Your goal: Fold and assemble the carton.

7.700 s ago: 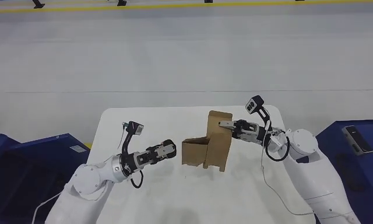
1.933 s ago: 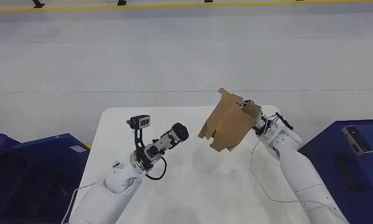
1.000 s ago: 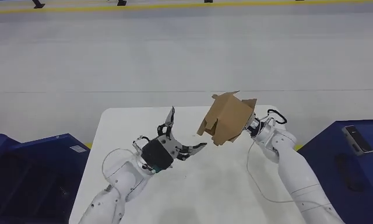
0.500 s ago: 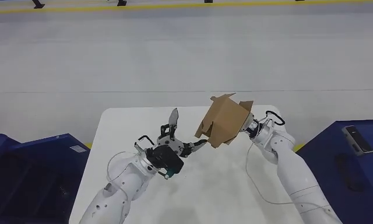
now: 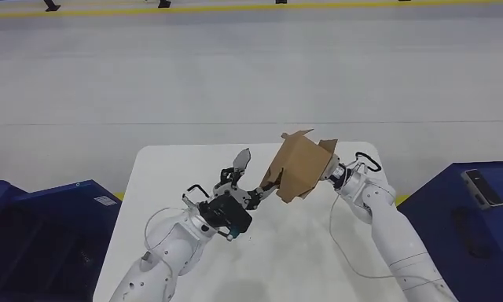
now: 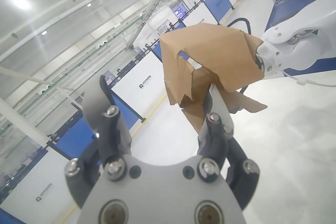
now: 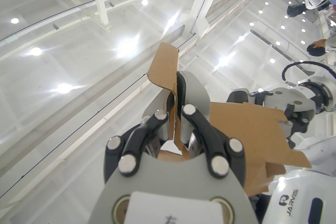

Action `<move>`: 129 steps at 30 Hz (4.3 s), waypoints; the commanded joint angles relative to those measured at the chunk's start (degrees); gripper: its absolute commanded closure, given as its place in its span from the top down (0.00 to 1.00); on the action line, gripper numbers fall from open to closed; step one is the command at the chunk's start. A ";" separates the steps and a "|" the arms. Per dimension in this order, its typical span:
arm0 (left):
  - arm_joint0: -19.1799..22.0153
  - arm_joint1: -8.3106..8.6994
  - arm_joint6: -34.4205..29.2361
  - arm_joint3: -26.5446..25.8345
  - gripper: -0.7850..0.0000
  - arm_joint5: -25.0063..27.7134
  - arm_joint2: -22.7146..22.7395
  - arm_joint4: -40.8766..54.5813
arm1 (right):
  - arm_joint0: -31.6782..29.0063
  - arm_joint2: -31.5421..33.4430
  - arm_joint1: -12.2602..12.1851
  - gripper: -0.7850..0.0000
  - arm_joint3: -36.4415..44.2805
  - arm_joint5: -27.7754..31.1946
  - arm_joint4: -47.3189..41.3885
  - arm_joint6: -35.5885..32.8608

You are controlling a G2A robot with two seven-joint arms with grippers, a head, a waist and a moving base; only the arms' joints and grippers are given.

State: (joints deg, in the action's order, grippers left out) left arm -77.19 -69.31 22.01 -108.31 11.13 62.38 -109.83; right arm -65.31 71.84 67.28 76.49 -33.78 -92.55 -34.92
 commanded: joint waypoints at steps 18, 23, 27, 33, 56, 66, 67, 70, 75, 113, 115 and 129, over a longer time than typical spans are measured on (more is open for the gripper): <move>2.23 -1.19 -0.86 1.97 0.36 -2.78 -3.46 2.50 | -0.62 -0.39 0.70 0.00 0.68 1.06 0.60 0.41; 2.60 -1.40 -0.76 2.46 0.27 -3.42 -3.66 2.83 | -0.59 -0.49 0.85 0.00 0.35 0.73 0.87 0.07; 2.98 -1.61 -1.19 3.09 0.24 -3.74 -4.13 2.92 | -0.58 -0.70 0.99 0.00 -0.02 0.56 1.14 -0.33; 3.48 -1.92 -1.08 3.68 0.00 -4.21 -4.50 3.84 | -0.69 -0.78 1.14 0.00 -0.14 0.48 1.68 -0.97; 2.17 -1.98 -5.02 3.94 0.00 4.77 -0.21 20.58 | -2.09 8.39 -1.26 1.00 2.35 12.31 21.86 -6.18; 0.93 -2.12 -10.83 3.07 0.00 6.73 1.78 32.04 | -4.54 13.30 -2.33 1.00 8.93 12.04 24.62 -8.39; 0.76 -2.11 -12.46 2.66 0.00 7.07 2.41 34.40 | -5.32 14.62 -2.65 1.00 10.28 12.22 26.14 -8.85; -0.17 -2.10 -17.23 1.79 0.00 9.11 3.35 42.49 | -7.56 18.02 -3.51 1.00 14.17 13.44 31.40 -10.29; -0.50 -2.04 -26.91 1.57 0.00 13.26 4.58 59.33 | -11.13 20.86 -4.46 1.00 20.23 16.89 40.21 -12.91; 6.56 -1.46 -68.57 10.38 0.00 -11.42 6.86 134.42 | -17.82 21.67 -5.92 1.00 31.92 16.22 47.20 -18.39; 7.12 -1.42 -69.49 10.91 0.00 -13.34 6.90 135.93 | -18.36 21.80 -6.05 1.00 32.64 16.04 47.10 -19.71; 8.02 -1.27 -70.85 12.97 0.00 -16.13 4.83 136.20 | -20.33 23.39 -6.67 0.72 35.55 15.19 44.50 -23.51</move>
State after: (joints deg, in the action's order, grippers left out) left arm -69.09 -70.59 -48.71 -95.35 -4.89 67.40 26.32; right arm -85.61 95.16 60.66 111.98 -18.36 -47.95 -58.44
